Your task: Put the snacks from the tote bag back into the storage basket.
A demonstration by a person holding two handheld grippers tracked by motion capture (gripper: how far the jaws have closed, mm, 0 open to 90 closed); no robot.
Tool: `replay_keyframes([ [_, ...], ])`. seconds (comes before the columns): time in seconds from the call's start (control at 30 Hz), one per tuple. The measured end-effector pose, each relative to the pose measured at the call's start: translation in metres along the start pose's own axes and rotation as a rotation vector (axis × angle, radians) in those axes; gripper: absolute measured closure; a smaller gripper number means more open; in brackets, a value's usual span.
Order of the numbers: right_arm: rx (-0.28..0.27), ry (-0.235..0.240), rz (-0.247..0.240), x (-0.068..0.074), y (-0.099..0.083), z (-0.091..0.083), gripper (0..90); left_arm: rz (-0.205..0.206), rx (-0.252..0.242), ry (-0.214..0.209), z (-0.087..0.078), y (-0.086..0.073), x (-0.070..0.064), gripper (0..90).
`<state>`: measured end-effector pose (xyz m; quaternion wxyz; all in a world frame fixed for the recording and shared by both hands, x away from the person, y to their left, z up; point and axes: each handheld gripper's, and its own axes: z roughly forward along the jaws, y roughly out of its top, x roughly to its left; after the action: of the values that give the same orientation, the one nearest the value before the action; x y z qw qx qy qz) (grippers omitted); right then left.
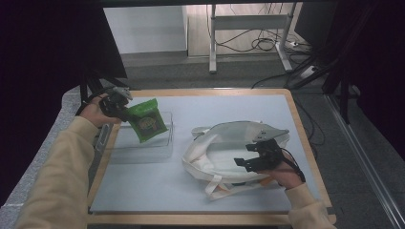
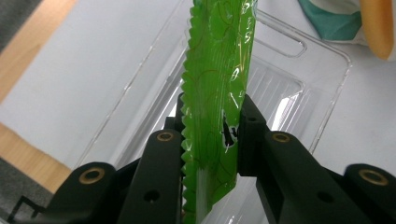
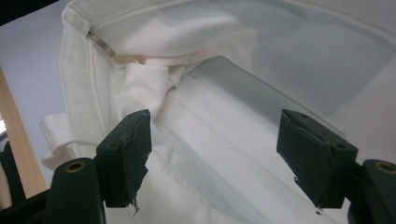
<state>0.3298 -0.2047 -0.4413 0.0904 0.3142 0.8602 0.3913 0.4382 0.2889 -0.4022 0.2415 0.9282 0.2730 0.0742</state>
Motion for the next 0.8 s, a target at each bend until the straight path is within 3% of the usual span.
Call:
replay_keyframes([
  [0.23,0.004,-0.002,0.002,-0.001,-0.001,0.001,26.1,0.050,0.063,-0.001,0.021,0.012,-0.003,75.4],
  [0.47,0.010,-0.005,0.002,-0.003,-0.002,0.001,26.1,0.057,0.063,0.008,0.030,0.018,0.001,74.9],
  [0.57,0.013,-0.006,0.004,-0.003,-0.002,0.002,26.1,0.058,0.057,0.043,0.033,0.022,0.002,73.2],
  [0.8,0.018,-0.002,-0.005,-0.002,-0.002,0.003,26.4,0.101,0.013,0.182,0.045,0.032,0.001,62.5],
])
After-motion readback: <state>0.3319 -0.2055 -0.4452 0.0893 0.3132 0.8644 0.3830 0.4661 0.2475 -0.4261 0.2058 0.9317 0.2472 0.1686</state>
